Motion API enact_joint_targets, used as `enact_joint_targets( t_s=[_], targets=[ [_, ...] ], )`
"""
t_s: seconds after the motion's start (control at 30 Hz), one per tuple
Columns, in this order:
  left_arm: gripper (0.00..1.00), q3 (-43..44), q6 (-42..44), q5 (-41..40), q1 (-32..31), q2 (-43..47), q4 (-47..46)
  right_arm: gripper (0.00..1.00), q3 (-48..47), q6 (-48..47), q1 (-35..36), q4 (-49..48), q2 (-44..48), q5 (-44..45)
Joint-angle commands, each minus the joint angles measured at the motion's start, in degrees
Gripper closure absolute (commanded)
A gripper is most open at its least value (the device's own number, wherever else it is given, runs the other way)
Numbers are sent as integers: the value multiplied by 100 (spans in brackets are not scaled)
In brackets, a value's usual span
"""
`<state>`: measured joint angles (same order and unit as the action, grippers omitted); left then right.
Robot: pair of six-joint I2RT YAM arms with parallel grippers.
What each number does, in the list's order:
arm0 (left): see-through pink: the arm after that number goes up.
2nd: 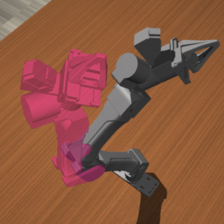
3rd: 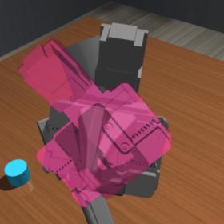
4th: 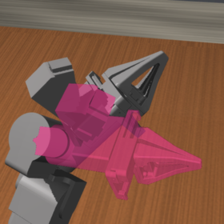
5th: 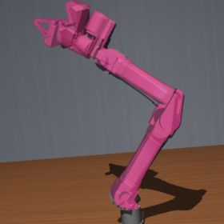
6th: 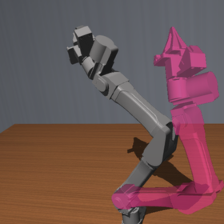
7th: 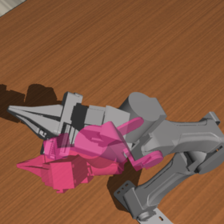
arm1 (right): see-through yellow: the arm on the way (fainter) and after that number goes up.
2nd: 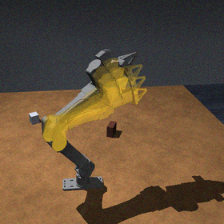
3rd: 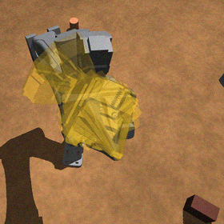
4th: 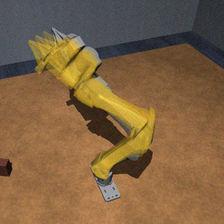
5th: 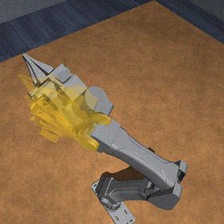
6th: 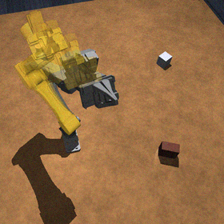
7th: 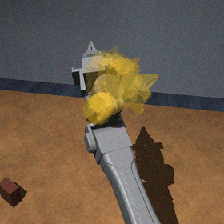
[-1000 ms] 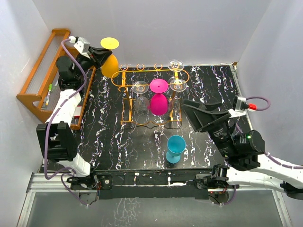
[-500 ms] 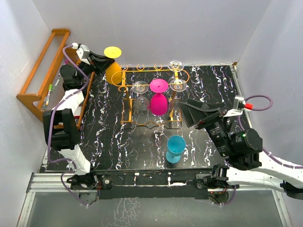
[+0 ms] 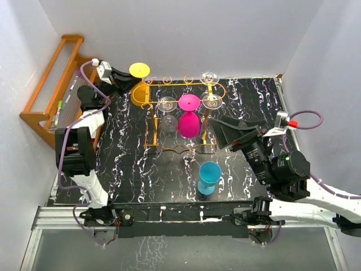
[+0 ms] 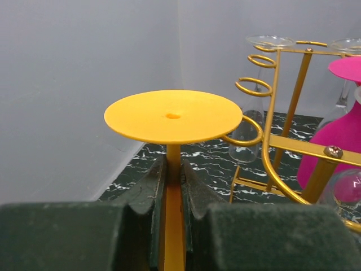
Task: Place the wine glass upside down on the wine glass rack
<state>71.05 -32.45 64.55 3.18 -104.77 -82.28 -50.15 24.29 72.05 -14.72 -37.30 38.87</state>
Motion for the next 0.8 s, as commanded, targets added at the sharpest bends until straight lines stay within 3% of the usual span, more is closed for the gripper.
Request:
enact_joint_targets(
  t_s=[0.0, 0.77],
  targets=[
    [100, -235, 368, 156, -225, 220, -282, 2, -213, 0, 28, -100, -23, 3],
    [100, -482, 311, 146, -344, 423, -679, 2, -55, 229, 28, -352, -14, 79]
  ],
)
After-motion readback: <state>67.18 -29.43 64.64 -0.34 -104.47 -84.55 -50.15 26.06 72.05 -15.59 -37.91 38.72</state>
